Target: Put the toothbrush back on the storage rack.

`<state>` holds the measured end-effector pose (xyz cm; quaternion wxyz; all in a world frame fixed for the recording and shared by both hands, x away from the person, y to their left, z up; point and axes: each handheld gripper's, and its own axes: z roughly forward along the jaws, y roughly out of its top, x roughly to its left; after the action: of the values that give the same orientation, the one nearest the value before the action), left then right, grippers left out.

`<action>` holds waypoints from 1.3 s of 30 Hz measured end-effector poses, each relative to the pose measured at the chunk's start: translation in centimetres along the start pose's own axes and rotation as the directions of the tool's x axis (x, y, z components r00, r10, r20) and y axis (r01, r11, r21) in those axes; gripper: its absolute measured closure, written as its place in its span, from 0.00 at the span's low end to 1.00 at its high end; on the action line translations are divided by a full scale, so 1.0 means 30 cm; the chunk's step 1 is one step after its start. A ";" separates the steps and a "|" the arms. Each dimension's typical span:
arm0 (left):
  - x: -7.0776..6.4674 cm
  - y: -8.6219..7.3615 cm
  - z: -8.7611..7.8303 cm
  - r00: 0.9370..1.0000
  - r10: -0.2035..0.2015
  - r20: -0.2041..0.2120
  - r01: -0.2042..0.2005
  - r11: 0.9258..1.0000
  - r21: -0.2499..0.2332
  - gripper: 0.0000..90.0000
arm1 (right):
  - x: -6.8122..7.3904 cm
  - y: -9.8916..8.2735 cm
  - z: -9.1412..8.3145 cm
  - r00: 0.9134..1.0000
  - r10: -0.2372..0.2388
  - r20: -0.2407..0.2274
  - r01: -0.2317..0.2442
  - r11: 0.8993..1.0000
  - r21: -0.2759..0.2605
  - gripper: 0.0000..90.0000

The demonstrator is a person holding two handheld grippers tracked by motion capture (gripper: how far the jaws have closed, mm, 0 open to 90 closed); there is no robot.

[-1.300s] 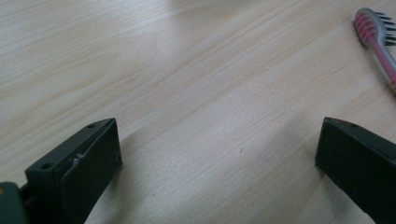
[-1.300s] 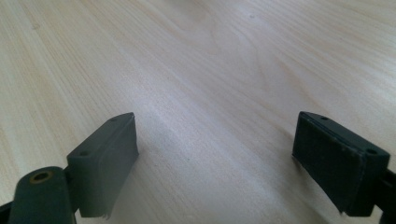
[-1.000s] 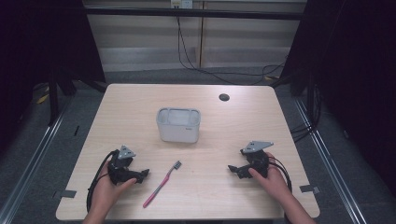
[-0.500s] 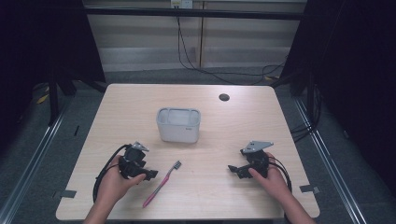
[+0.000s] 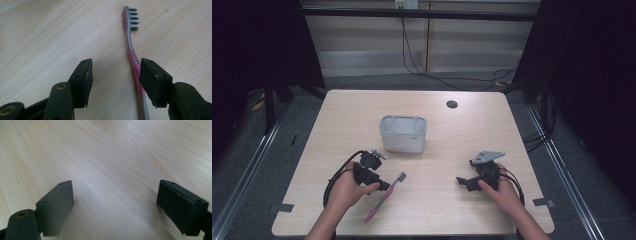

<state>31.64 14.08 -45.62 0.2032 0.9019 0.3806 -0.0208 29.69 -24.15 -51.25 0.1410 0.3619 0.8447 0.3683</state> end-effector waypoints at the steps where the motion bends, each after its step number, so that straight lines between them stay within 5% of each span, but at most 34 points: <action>1: -0.002 0.008 0.003 1.000 0.010 -0.001 -0.010 1.000 0.017 0.52 | 0.000 0.000 0.000 1.000 0.001 0.000 -0.001 1.000 0.000 0.15; 19: -0.055 0.102 0.067 0.999 0.041 -0.034 -0.036 0.991 0.127 0.68 | 0.000 0.000 0.000 1.000 0.000 0.000 0.000 1.000 0.000 0.15; 30: -0.076 0.125 0.098 0.996 0.065 -0.058 -0.053 0.981 0.186 0.93 | 0.000 0.000 0.000 1.000 0.000 0.000 0.000 1.000 0.000 0.15; 39: -0.035 0.107 0.051 1.000 -0.008 -0.011 0.008 0.999 0.036 0.94 | 0.000 0.000 0.000 1.000 0.001 0.000 -0.001 1.000 0.000 0.15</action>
<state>33.30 10.76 -45.70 0.1850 0.9039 0.3849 -0.0236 29.69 -24.15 -51.25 0.1408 0.3622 0.8445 0.3684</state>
